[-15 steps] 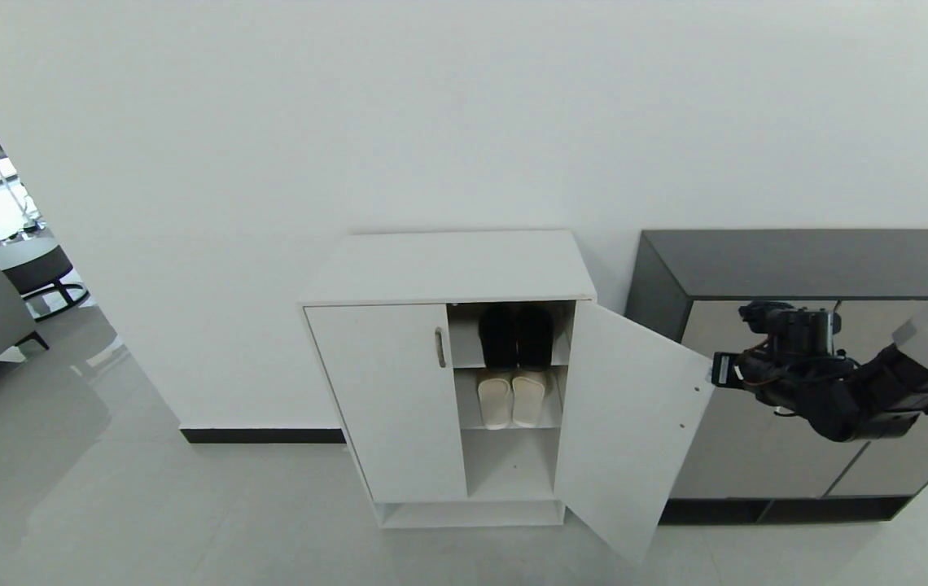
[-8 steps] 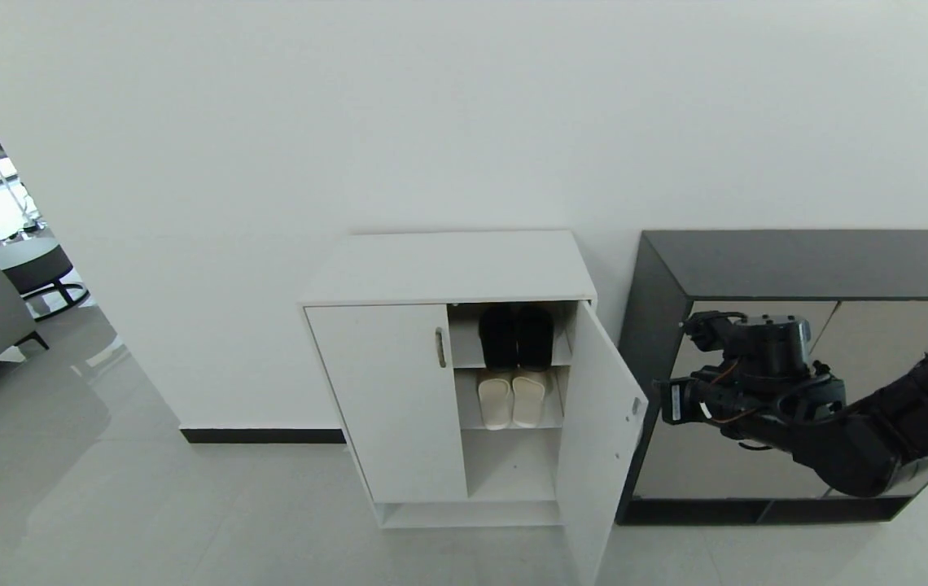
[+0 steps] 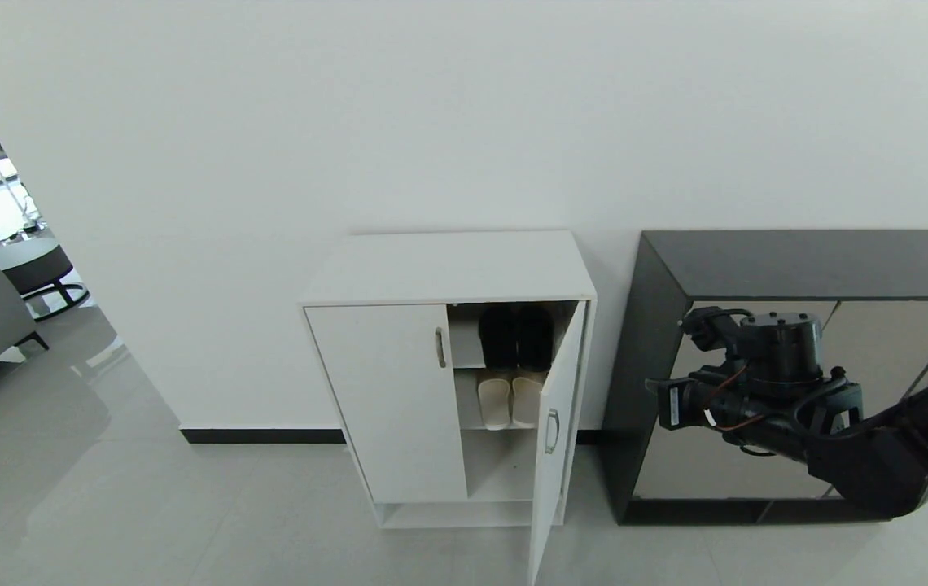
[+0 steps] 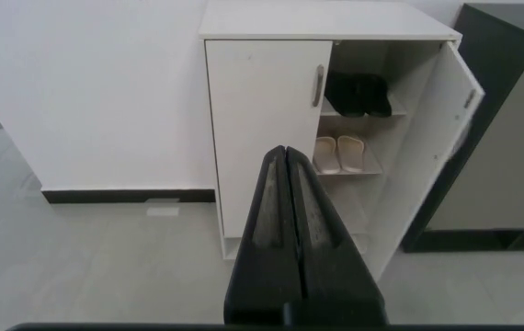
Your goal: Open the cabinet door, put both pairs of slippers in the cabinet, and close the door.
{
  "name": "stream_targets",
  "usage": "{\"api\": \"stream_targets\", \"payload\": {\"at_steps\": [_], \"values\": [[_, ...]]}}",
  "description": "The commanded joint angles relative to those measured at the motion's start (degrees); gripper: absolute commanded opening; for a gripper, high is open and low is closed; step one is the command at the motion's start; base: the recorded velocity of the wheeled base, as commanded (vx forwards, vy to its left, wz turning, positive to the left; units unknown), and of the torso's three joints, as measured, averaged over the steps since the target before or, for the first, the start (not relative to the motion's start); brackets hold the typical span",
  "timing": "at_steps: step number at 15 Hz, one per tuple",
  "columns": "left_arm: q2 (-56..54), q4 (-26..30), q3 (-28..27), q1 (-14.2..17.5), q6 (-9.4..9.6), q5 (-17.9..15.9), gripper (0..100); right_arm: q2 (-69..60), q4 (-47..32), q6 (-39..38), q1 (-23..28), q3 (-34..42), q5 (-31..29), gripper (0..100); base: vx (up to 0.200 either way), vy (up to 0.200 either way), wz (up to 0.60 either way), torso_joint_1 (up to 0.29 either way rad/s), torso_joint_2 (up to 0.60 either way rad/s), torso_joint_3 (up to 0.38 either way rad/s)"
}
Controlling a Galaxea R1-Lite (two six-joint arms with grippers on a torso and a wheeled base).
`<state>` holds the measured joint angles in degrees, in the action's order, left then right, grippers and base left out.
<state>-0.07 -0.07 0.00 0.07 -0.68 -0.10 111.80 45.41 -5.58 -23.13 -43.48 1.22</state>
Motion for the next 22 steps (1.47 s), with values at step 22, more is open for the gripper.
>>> {"api": "stream_targets", "payload": {"at_steps": [22], "values": [[0.1,0.0,0.0,0.0,0.07,0.3,0,11.2,18.8,-7.5,-10.8,1.8,-4.1,0,0.064,0.000,0.00,0.001,0.00,0.001]]}}
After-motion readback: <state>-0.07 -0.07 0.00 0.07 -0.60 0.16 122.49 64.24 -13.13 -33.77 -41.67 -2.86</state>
